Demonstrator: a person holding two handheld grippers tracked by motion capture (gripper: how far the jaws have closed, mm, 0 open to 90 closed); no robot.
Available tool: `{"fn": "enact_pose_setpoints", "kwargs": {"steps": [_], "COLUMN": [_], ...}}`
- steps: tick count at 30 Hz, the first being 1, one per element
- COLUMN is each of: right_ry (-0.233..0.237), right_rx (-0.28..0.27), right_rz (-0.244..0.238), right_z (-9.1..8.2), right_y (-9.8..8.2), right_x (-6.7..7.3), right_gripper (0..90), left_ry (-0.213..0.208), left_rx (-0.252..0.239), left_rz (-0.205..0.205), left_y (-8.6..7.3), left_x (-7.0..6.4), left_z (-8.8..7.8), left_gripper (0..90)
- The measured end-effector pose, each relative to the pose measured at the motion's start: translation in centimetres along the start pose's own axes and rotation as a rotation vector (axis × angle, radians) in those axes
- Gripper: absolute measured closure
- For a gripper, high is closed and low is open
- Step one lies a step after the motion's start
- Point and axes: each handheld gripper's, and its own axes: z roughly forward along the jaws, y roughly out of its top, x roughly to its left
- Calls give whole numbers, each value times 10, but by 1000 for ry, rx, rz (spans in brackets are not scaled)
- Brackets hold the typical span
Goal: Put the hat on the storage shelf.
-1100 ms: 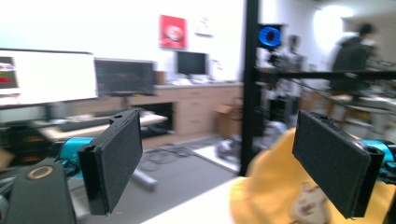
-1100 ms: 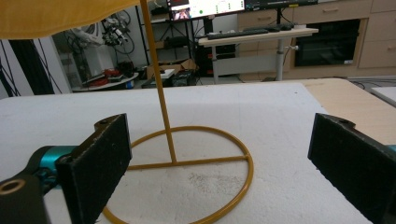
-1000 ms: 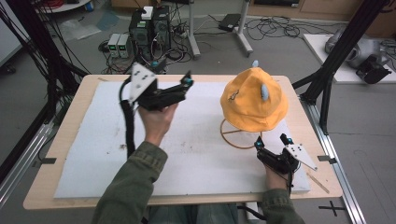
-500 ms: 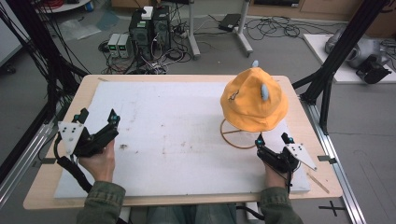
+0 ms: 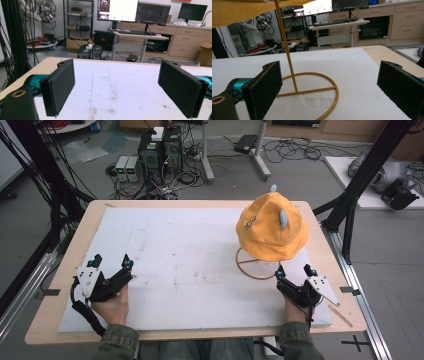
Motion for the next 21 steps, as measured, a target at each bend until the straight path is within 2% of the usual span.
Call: {"fn": "enact_pose_setpoints", "kwargs": {"steps": [12,21], "right_ry": [11,37], "right_rx": [10,26], "right_rz": [-18,-60], "right_z": [0,2], "right_y": [-1,-1], "right_x": [1,9], "right_gripper": [56,57], "left_ry": [-4,-5], "left_rx": [20,31], "left_rz": [10,17], "left_y": [-5,-6], "left_x": [2,2], "left_z": [1,2], "left_gripper": [146,147]}}
